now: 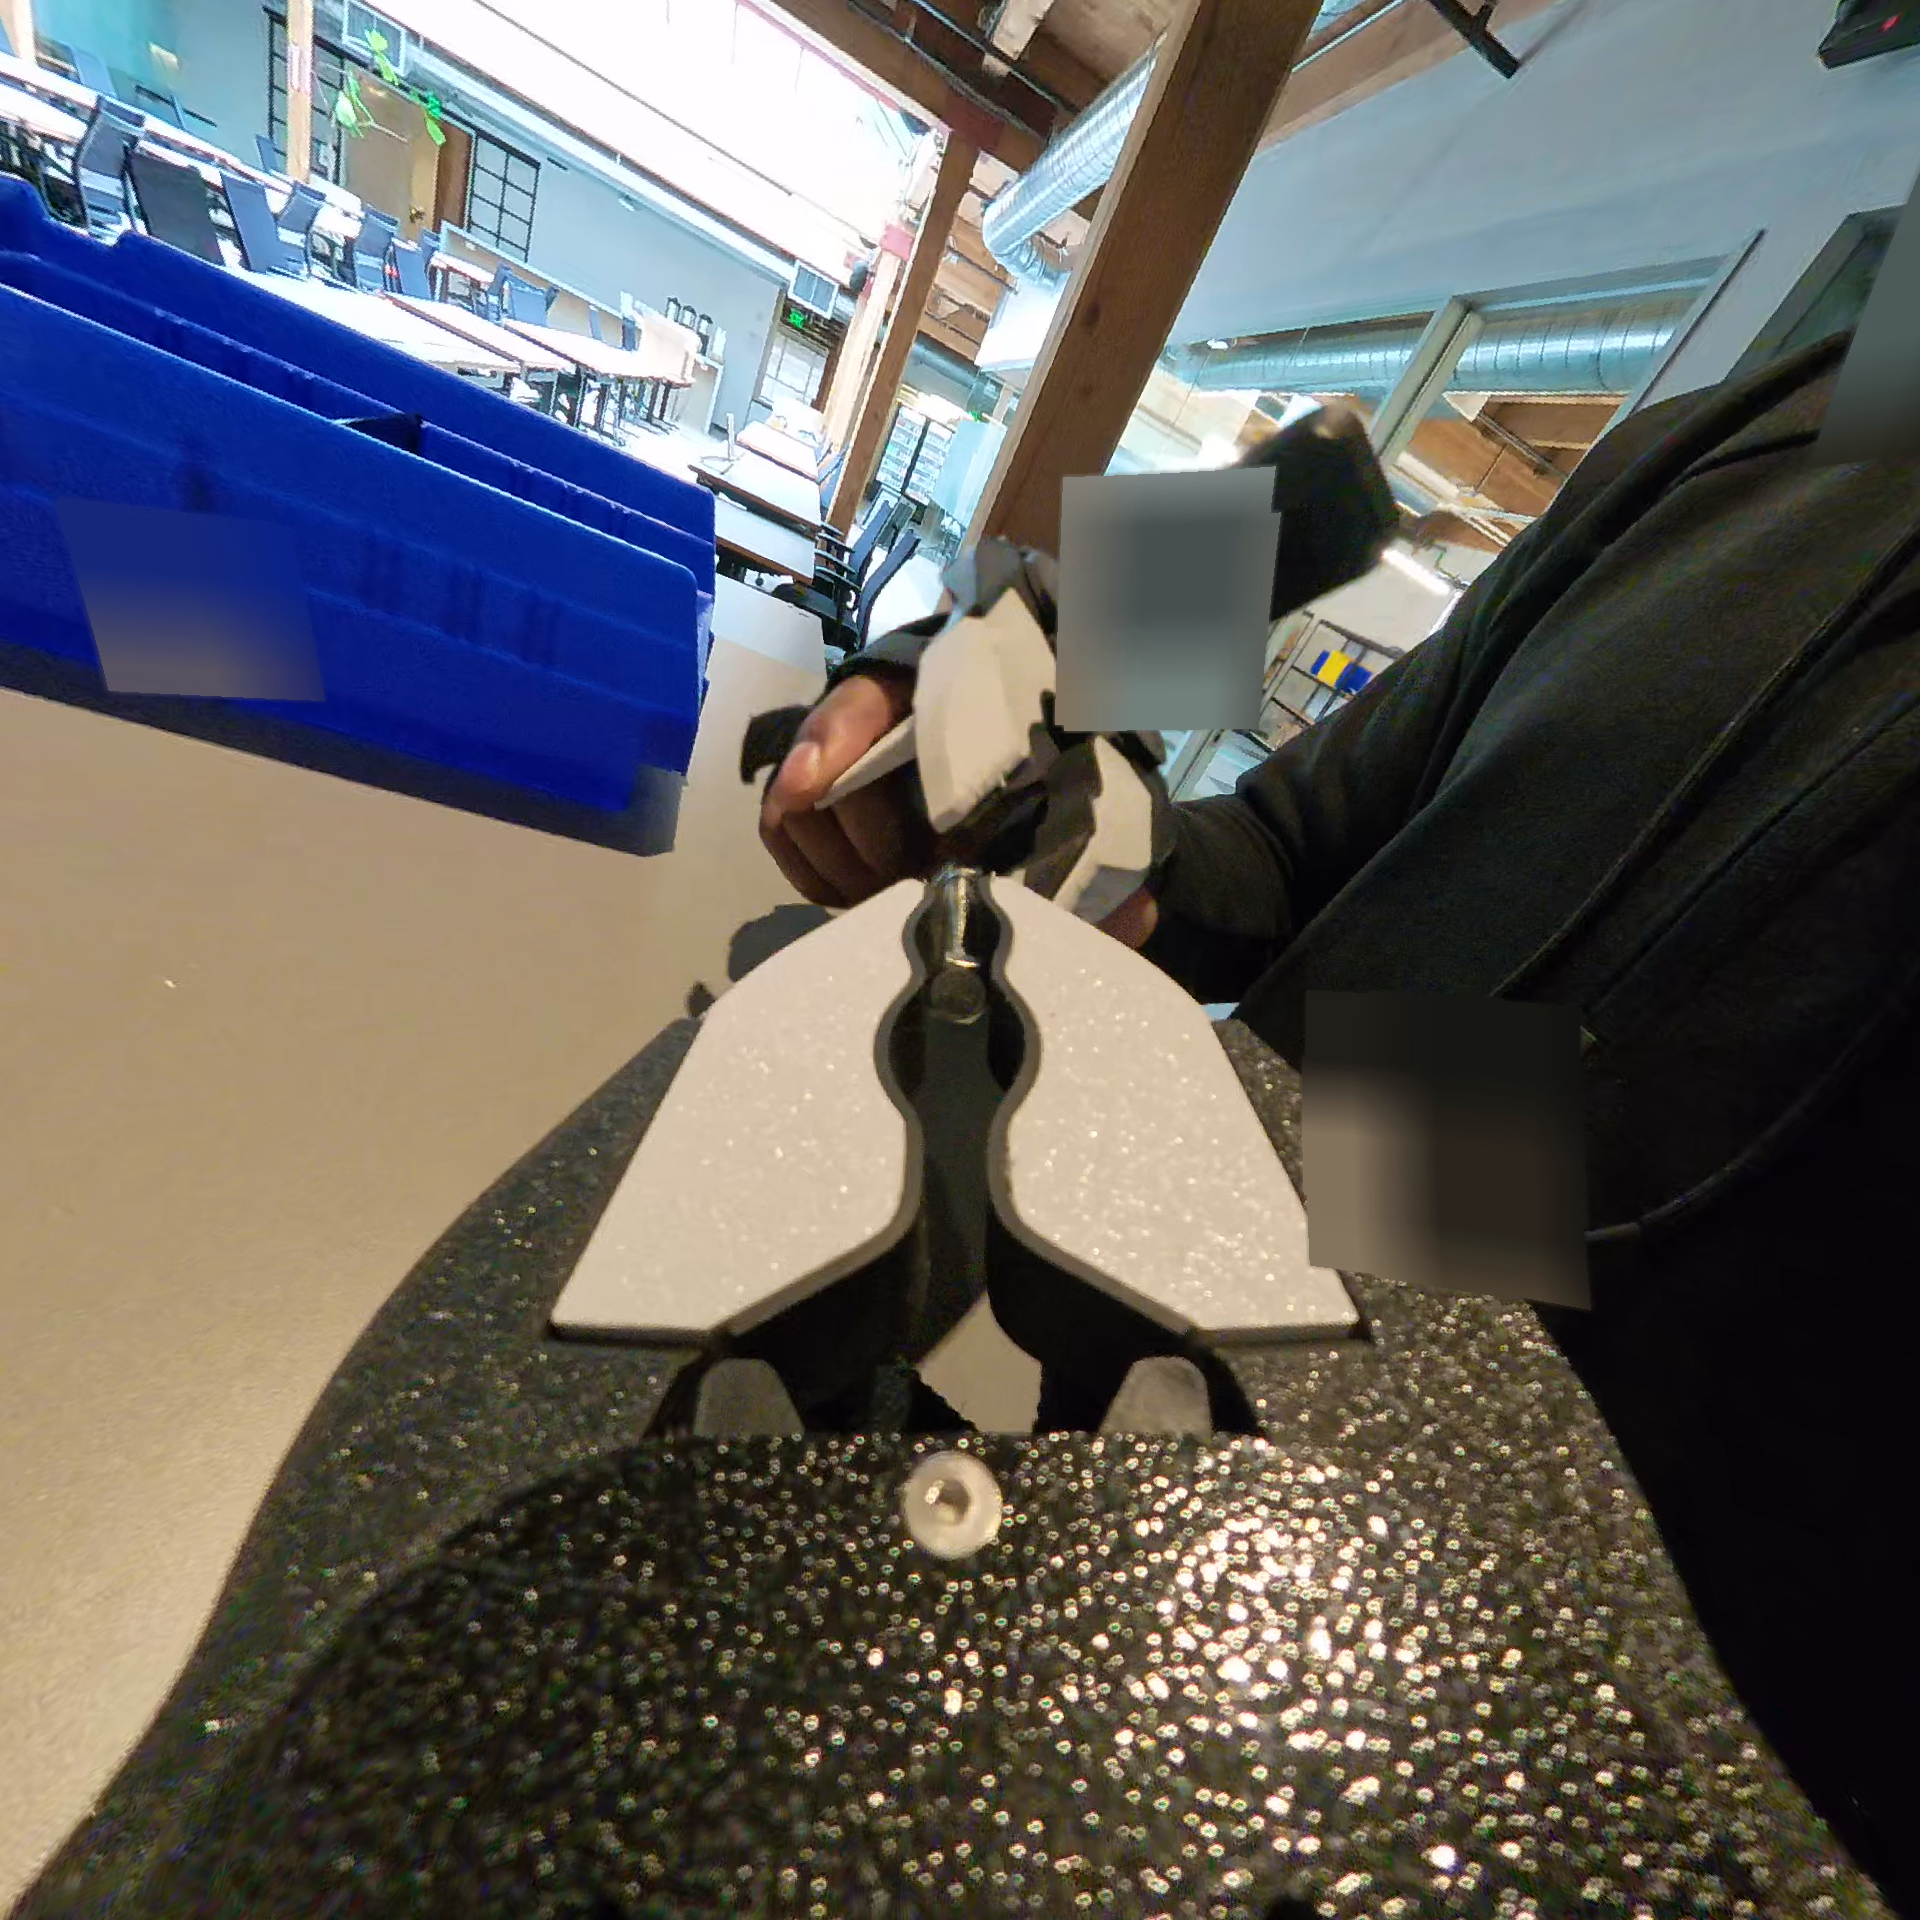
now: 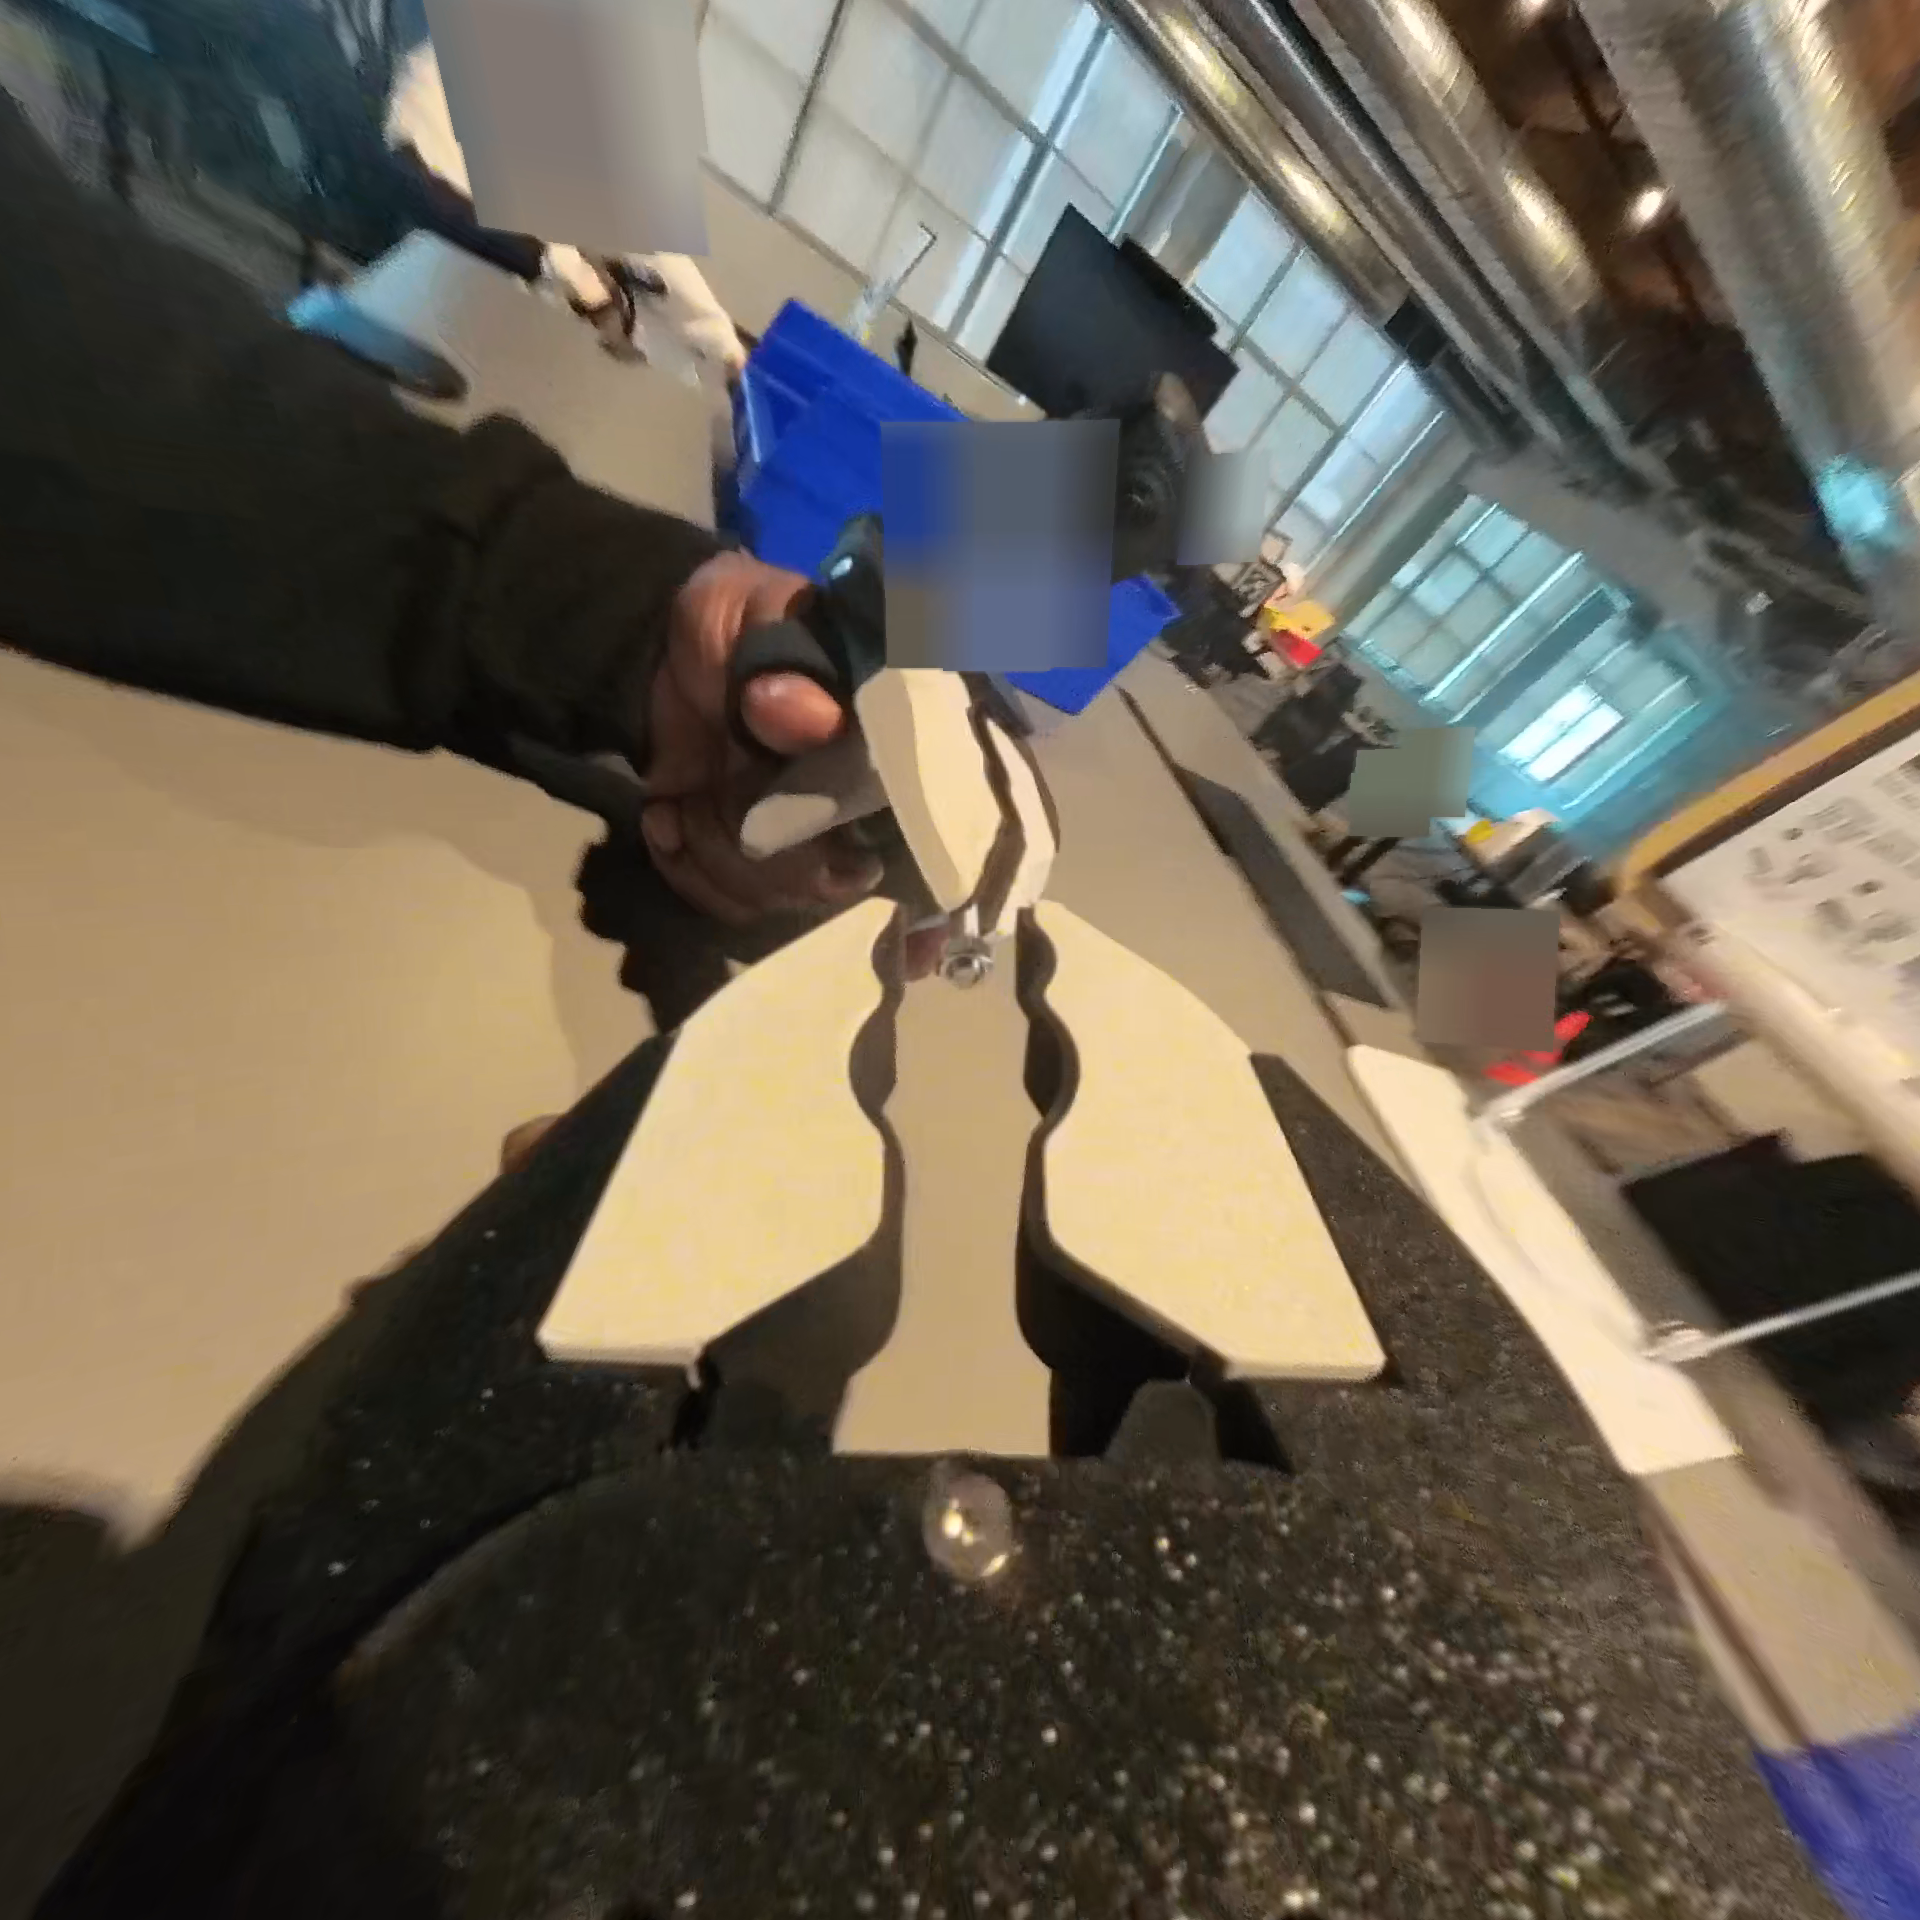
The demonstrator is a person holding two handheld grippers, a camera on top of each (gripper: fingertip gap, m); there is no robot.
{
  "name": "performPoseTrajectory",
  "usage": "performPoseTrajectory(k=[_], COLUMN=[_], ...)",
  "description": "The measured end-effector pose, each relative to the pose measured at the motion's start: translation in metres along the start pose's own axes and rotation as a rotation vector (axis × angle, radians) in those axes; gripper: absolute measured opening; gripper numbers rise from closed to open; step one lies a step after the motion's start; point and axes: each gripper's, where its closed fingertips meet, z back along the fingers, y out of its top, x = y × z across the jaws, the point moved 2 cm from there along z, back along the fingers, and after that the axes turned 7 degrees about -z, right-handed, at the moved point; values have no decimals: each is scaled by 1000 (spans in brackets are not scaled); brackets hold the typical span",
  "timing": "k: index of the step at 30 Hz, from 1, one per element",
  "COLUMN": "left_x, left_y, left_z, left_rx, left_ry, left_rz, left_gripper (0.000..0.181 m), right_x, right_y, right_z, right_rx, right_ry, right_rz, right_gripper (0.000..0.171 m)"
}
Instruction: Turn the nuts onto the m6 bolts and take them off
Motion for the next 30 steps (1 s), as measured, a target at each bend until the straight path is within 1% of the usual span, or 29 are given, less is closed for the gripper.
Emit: performPoseTrajectory(k=[3, 7, 11, 15, 17, 21, 23, 26, 27, 28, 30], left_x=[0, 0, 0, 0, 1, 1, 2, 4, 4, 4, 5], left_y=[1, 1, 2, 2, 2, 2, 1, -1, -1, -1, -1], left_z=[0, 0, 1, 1, 1, 1, 0, -1, -1, -1, -1], left_rx=[4, 5, 11, 12, 13, 10, 6, -4, -6, -6, -7], left_ry=[3, 5, 8, 12, 9, 6, -4, -28, -29, -27, -30], left_rz=[-4, -14, -25, -33, -35, -23, -13, 4, 5, 6, 5], left_gripper=[6, 6, 5, 5, 5, 6, 6, 6, 5, 5, 5], right_x=[4, 6, 8, 4, 2, 2, 1, -2, -2, -2, -3], right_y=[-2, -4, -6, -11, -10, -11, -11, -10, -10, -10, -10], right_z=[-1, -4, -4, -6, -6, -6, -5, -4, -4, -3, -3], right_rx=[3, 10, 10, -23, -31, -52, -68, -100, -109, -118, -119], right_ry=[55, 122, 149, 181, 170, 104, 46, -91, -131, -157, -159], right_rz=[-189, -393, -495, -523, -478, -312, -137, 278, 388, 450, 454], right_gripper=[26, 26, 21, 13, 11, 11, 11, 11, 11, 11, 11])
